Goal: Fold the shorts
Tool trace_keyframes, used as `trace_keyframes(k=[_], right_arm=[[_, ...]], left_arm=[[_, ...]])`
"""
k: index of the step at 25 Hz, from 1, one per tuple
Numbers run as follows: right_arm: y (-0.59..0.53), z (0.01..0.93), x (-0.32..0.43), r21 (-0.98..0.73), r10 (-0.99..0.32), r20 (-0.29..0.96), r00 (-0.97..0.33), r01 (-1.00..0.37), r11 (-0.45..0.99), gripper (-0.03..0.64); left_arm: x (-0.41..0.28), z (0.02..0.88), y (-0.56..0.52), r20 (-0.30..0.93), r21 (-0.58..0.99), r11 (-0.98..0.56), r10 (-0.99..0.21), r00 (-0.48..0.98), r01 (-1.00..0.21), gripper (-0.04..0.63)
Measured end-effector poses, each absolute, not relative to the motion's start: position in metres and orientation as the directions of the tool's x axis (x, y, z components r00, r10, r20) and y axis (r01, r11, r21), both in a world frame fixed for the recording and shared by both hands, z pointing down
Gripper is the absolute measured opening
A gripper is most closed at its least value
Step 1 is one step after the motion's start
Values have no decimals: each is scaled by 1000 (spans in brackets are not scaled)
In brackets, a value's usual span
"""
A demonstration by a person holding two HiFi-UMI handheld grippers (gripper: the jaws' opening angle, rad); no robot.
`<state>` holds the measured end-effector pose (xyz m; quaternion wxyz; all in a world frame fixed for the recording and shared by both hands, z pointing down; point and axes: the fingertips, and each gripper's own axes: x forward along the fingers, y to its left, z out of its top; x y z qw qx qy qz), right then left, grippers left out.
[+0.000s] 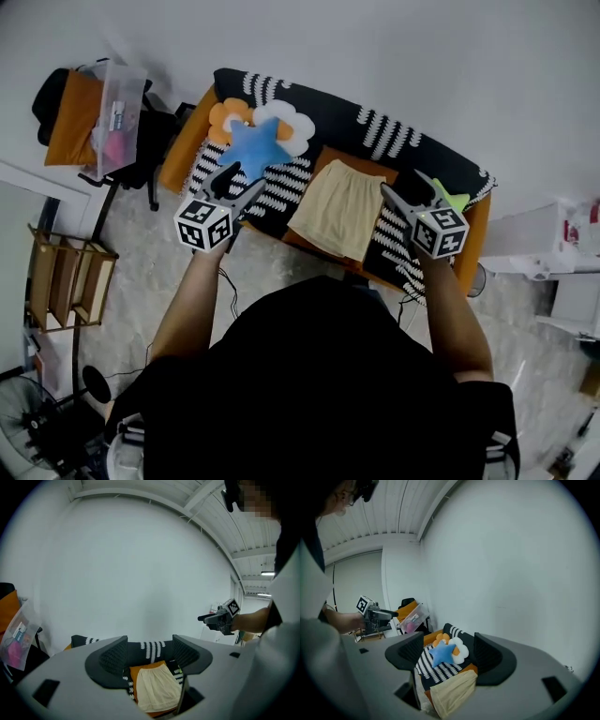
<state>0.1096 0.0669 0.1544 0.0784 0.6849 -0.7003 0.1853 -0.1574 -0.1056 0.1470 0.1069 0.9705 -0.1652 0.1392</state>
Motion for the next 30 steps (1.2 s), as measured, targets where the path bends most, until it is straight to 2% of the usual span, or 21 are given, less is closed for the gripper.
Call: trace_keyframes(k=[15,30], right_arm=[[6,181,172,-196,-877,426,-221,-969,149,345],[-27,208,217,-167,-793,489,-365,-931,326,345]], left_arm=[[-144,152,-111,355,180,-819,-463,812,-545,311],[-134,163,-80,370,213,-684,-604,705,-698,311]])
